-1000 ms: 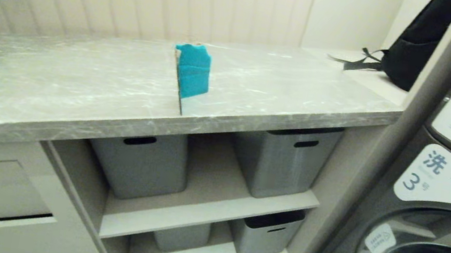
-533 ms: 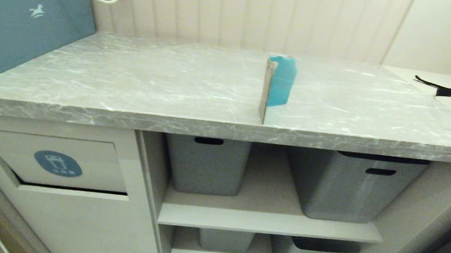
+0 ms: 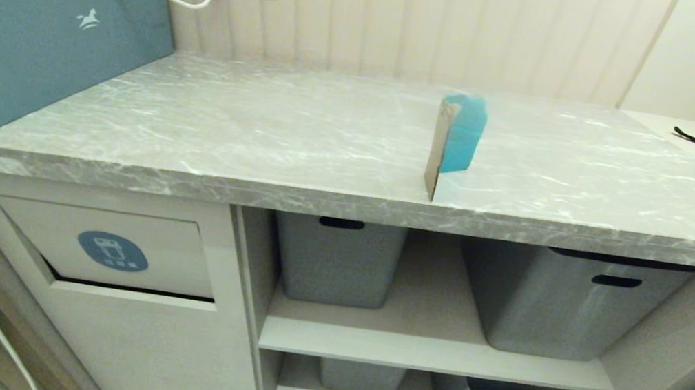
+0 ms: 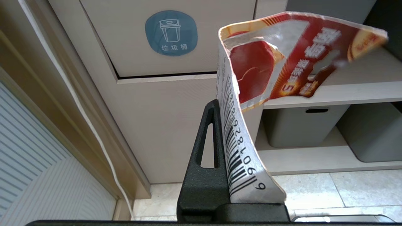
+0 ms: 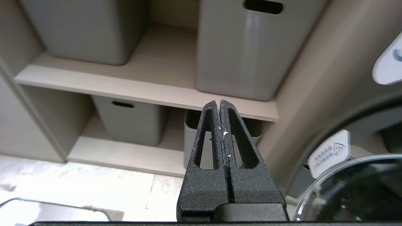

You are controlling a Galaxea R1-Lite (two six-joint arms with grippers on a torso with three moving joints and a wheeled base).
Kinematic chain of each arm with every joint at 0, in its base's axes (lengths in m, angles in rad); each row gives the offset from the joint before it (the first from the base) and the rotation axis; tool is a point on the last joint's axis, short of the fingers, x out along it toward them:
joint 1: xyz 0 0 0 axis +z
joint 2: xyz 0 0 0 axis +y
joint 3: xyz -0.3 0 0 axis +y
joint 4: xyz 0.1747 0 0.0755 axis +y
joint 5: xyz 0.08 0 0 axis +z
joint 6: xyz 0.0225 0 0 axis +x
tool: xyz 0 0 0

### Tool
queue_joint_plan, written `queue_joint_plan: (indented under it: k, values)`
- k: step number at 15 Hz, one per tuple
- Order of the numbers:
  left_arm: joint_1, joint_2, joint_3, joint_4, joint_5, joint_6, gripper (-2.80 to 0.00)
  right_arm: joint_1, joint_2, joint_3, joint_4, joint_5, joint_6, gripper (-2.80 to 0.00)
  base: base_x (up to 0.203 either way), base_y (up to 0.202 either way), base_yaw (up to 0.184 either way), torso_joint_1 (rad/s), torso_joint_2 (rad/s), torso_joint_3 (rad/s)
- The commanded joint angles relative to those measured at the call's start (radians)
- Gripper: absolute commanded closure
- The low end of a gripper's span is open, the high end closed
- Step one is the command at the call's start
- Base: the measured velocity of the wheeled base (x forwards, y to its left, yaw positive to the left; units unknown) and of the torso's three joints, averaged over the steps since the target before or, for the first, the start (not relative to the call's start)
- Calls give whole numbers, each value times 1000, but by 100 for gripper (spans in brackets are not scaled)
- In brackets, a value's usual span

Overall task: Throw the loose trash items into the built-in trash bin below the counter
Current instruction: Put the garbage in the trash can

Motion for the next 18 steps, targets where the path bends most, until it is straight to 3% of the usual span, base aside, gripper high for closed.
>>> queue_joint_plan:
  k: [1, 9, 18]
  values:
    - [0, -2, 0, -1, 0, 1, 0, 0, -2, 0, 0, 1, 1, 0, 0, 0, 0, 0, 0, 0]
    - [0, -2, 0, -1, 0, -1, 0, 0, -2, 0, 0, 1, 1, 0, 0, 0, 0, -8, 20, 15]
    - [0, -2, 0, -3, 0, 1, 0, 0, -2, 0, 0, -2, 7, 0, 0, 0, 0, -137, 417, 278]
